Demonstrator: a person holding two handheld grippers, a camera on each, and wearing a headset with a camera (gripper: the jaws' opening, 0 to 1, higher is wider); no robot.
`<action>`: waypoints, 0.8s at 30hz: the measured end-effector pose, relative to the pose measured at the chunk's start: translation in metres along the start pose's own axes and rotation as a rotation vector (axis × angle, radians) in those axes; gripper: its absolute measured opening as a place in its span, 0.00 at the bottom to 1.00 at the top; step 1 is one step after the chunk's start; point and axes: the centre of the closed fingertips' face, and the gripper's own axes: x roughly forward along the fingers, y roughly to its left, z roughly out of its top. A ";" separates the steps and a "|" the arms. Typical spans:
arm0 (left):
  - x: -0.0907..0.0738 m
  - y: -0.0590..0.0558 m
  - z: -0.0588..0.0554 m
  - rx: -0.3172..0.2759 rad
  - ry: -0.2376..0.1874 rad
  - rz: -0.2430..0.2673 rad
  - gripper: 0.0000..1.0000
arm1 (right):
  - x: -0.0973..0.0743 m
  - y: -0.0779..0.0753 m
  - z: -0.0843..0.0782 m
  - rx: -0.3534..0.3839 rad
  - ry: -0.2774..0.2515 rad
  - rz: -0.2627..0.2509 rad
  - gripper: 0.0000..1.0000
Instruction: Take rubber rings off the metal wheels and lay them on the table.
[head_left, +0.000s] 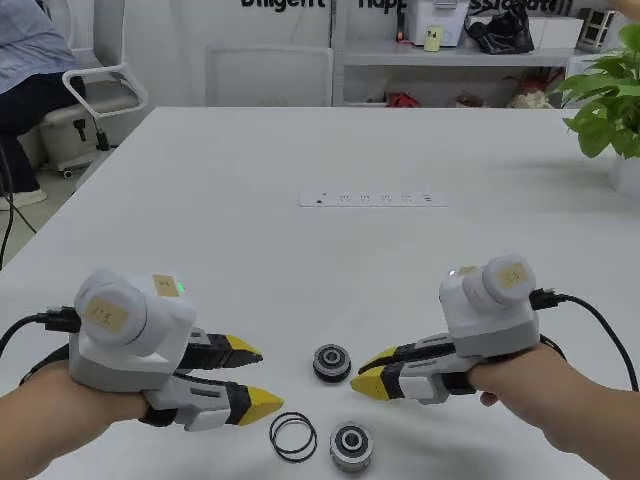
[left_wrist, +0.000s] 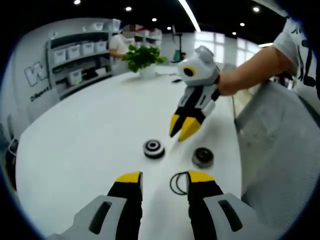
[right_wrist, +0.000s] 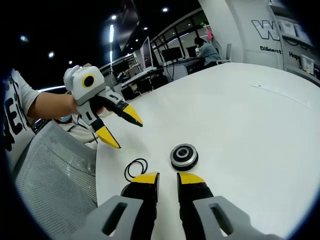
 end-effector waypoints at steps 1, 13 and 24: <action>0.001 0.001 0.000 0.000 0.000 0.000 0.36 | 0.000 -0.001 0.000 0.000 -0.002 -0.002 0.11; 0.006 0.005 0.000 0.000 0.008 -0.003 0.35 | 0.003 -0.006 0.000 -0.004 -0.003 -0.016 0.11; 0.012 0.008 0.001 -0.001 0.011 -0.006 0.35 | 0.005 -0.012 0.001 -0.017 -0.005 -0.030 0.12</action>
